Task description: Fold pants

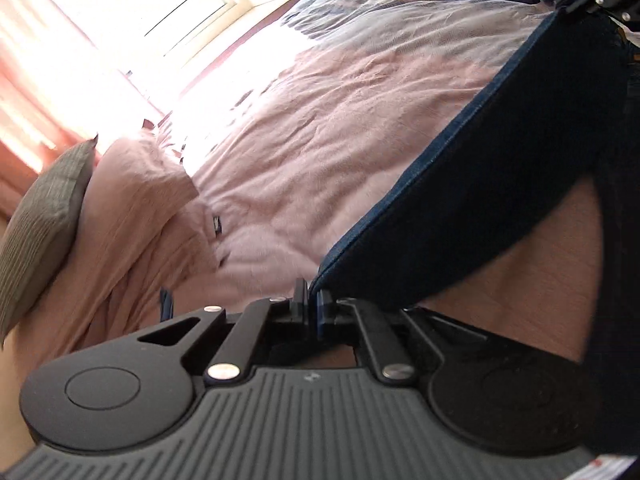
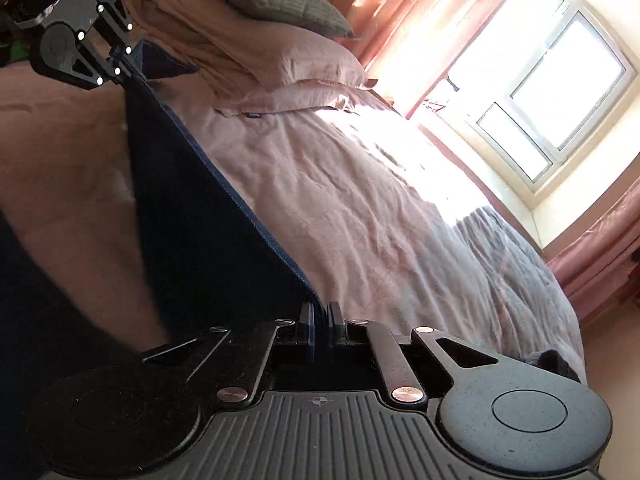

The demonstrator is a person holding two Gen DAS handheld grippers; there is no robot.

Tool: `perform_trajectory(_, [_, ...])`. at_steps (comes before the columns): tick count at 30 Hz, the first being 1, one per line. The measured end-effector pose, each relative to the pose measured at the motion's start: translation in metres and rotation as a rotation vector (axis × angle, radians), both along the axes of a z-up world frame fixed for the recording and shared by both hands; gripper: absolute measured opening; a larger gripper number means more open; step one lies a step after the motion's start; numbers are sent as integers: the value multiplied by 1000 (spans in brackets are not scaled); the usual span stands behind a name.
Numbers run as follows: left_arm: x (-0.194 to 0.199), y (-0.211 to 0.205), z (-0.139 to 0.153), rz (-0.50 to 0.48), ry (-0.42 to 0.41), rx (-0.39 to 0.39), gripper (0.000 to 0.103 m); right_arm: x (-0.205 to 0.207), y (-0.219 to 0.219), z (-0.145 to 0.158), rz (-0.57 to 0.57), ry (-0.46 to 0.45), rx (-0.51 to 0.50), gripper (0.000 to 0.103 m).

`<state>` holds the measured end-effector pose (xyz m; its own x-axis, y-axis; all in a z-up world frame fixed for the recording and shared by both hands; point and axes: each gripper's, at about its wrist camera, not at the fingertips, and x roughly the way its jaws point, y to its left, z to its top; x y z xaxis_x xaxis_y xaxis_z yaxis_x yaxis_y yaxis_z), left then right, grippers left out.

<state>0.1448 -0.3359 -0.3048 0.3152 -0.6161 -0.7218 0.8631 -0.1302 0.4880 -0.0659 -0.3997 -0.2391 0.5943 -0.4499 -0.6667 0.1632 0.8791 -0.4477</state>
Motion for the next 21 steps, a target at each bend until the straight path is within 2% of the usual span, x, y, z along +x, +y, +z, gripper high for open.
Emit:
perform_trajectory(2, [-25,51,5,74,60,27,3,-26,34,6,-15,23,64,2])
perform_trajectory(4, [-47,95,3,152,154,82,3,-50,65,2,-22,84,118,2])
perform_trajectory(6, [-66,129,-16,227,229,196,5,-69,89,-13,-37,211,229,3])
perform_trajectory(7, [-73,141,-24,263,251,225,5,-76,98,-22,-53,273,286,6])
perform_trajectory(9, [-79,157,-38,341,341,319,11,-86,107,-43,-128,408,390,6])
perform_trajectory(10, [-76,163,-41,394,406,343,14,-93,108,-47,-180,425,408,9])
perform_trajectory(11, [-72,169,-39,447,468,342,14,-101,102,-47,-249,416,445,19])
perform_trajectory(12, [-68,173,-35,491,520,328,16,-110,93,-45,-326,377,496,28])
perform_trajectory(13, [-65,181,-27,531,553,295,26,-122,81,-41,-424,315,557,45])
perform_trajectory(14, [-60,185,-20,566,571,257,36,-137,66,-36,-538,233,623,50])
perform_trajectory(16, [-53,192,-5,638,586,184,39,-170,37,-30,-772,41,764,50])
perform_trajectory(18, [-46,196,5,712,596,133,41,-210,10,-30,-998,-191,927,50])
perform_trajectory(19, [-44,199,9,751,601,111,44,-233,0,-35,-1097,-323,1008,50])
perform_trajectory(21, [-43,204,16,809,611,67,49,-265,-16,-49,-1241,-517,1122,49])
